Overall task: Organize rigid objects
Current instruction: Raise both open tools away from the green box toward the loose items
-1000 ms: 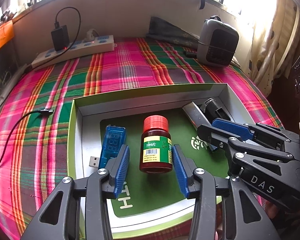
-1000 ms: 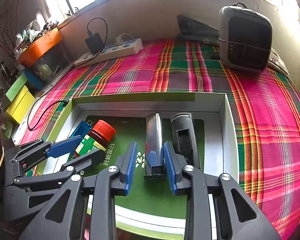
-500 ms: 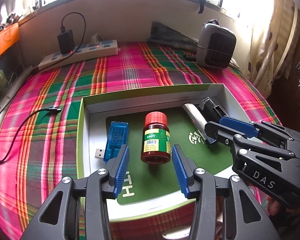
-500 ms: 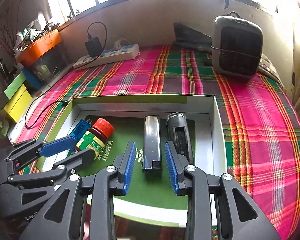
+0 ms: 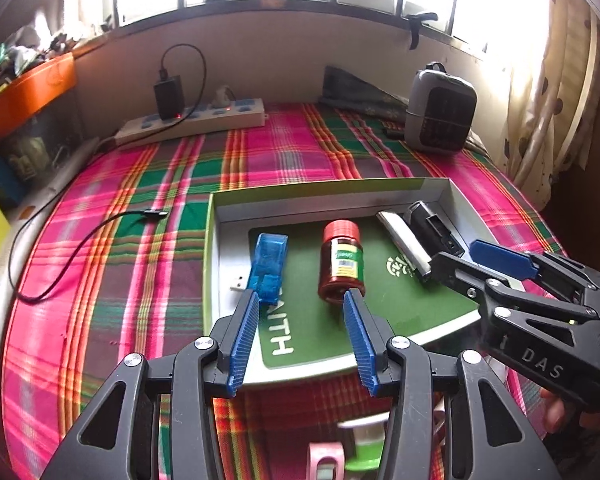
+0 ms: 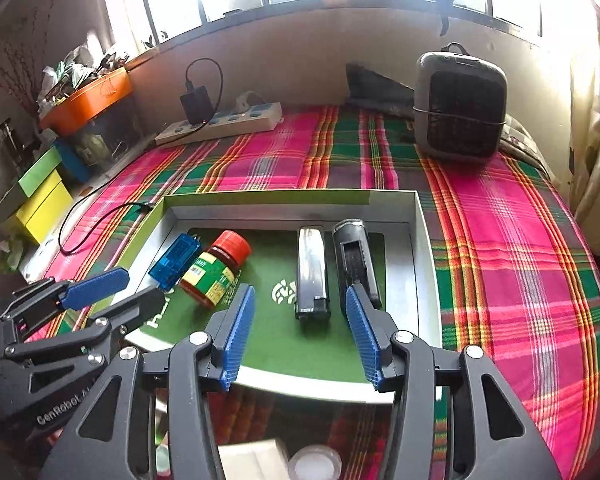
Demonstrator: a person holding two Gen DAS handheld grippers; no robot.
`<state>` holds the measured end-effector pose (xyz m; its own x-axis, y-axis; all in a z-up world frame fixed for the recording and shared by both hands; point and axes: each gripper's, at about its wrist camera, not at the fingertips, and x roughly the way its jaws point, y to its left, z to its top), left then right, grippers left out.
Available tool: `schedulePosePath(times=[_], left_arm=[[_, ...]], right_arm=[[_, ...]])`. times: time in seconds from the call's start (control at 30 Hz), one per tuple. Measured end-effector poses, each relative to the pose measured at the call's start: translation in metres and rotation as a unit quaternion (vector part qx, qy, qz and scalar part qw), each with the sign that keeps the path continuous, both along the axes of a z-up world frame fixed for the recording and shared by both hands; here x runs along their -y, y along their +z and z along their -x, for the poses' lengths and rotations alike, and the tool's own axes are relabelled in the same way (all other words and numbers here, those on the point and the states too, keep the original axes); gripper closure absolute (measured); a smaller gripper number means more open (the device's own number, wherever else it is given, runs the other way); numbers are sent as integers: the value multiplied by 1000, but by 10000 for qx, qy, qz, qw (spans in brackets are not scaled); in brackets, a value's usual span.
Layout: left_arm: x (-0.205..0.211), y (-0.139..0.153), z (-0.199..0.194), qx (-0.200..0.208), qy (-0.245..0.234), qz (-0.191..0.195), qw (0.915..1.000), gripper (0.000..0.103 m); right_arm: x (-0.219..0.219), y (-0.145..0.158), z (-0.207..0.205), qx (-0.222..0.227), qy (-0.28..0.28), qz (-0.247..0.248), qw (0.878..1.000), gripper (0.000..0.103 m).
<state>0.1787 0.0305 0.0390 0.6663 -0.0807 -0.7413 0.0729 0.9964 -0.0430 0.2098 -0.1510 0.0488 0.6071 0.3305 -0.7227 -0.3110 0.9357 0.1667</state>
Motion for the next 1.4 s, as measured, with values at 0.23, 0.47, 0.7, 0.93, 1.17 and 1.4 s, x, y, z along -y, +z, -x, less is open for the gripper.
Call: schedulePosePath(times=[0.23, 0.47, 0.7, 0.93, 1.17, 1.4], left_arm=[[-7, 3, 19, 76, 259, -68, 9996, 59], [-9, 3, 40, 72, 409, -63, 9991, 59], [-24, -1, 60, 20, 554, 211, 9982, 59], [-47, -10, 82, -25, 679, 570, 9961, 59], [-59, -13, 96, 7, 663, 704, 9953, 59], [-63, -19, 101, -101, 662, 798, 9946, 59]], right_arm=[[8, 7, 22, 104, -121, -59, 9999, 54], [13, 8, 45, 121, -273, 39, 9995, 54], [21, 3, 65, 50, -438, 91, 9990, 54], [23, -8, 77, -177, -553, -15, 9983, 54], [17, -10, 85, -152, -438, -58, 9989, 54], [10, -14, 83, -200, -496, 9, 9986, 54]])
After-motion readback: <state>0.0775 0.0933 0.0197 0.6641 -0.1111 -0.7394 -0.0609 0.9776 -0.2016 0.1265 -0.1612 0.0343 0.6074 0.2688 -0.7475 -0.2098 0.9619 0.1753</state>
